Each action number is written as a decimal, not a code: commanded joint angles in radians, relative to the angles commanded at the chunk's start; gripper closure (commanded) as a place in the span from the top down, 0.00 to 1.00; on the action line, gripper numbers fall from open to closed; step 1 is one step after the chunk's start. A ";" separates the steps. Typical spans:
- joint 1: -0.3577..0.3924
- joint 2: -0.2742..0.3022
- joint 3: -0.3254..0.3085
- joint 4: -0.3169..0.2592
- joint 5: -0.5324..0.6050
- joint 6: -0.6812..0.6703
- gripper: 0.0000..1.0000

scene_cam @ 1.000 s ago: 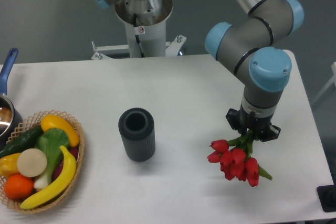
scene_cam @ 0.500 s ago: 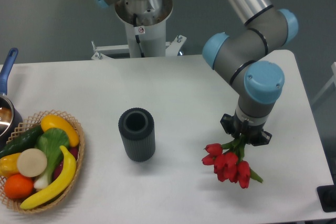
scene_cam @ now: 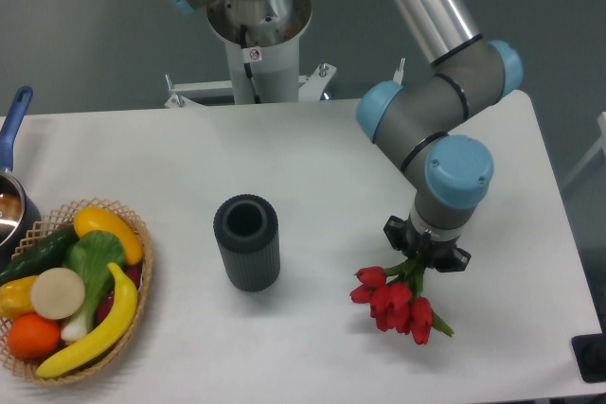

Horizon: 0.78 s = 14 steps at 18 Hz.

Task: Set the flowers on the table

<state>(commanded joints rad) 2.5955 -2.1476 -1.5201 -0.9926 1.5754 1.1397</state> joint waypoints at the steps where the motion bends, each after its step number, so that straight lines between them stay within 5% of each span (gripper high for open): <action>1: 0.000 0.000 -0.005 0.008 0.000 0.000 0.21; 5: 0.000 -0.009 -0.008 0.014 0.002 0.000 0.31; 8: 0.000 -0.009 -0.011 0.014 0.002 0.000 0.52; 9: 0.000 -0.008 -0.011 0.014 0.002 0.000 0.67; 10: 0.000 -0.006 -0.009 0.015 0.002 -0.008 1.00; 14: 0.000 0.003 -0.009 0.029 0.000 -0.011 1.00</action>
<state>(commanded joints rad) 2.5955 -2.1445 -1.5294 -0.9634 1.5754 1.1290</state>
